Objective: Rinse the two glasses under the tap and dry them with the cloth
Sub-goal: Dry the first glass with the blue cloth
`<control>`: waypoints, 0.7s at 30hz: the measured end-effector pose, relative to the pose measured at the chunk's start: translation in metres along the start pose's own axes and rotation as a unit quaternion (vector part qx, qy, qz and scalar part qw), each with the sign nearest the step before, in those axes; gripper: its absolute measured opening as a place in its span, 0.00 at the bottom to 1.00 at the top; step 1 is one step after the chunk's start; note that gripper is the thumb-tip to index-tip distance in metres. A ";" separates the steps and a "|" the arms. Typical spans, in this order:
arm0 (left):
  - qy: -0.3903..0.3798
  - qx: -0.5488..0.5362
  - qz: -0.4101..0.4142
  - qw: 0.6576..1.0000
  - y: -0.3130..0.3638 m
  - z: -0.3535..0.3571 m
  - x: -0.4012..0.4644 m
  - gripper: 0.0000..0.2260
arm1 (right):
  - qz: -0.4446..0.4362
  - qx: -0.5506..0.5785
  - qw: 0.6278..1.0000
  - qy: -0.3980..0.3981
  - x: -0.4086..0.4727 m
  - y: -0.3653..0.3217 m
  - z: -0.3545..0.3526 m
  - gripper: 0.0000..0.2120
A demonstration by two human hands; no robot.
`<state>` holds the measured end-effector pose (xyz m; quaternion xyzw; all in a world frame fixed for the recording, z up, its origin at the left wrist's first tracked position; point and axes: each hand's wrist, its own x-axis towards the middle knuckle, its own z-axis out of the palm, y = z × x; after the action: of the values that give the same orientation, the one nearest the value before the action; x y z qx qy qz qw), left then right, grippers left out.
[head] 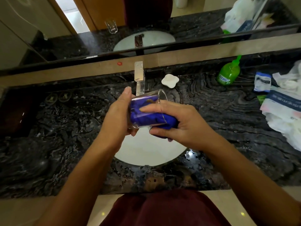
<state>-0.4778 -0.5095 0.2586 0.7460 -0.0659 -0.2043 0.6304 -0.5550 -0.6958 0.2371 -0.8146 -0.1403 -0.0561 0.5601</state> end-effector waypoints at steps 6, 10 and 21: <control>0.143 0.203 0.276 0.928 -0.006 0.008 -0.011 0.14 | 0.116 0.237 0.964 0.034 -0.005 -0.015 0.011 0.23; 0.128 0.237 0.391 0.880 -0.015 0.006 -0.006 0.19 | 0.179 0.358 0.916 0.020 -0.002 -0.026 0.002 0.05; -0.067 -0.055 -0.031 0.996 0.008 0.005 0.003 0.45 | 0.086 0.263 0.958 0.082 -0.007 -0.013 0.003 0.23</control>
<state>-0.4757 -0.5165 0.2648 0.6968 -0.0732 -0.2769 0.6576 -0.5659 -0.6893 0.2460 -0.6404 -0.0335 -0.0355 0.7665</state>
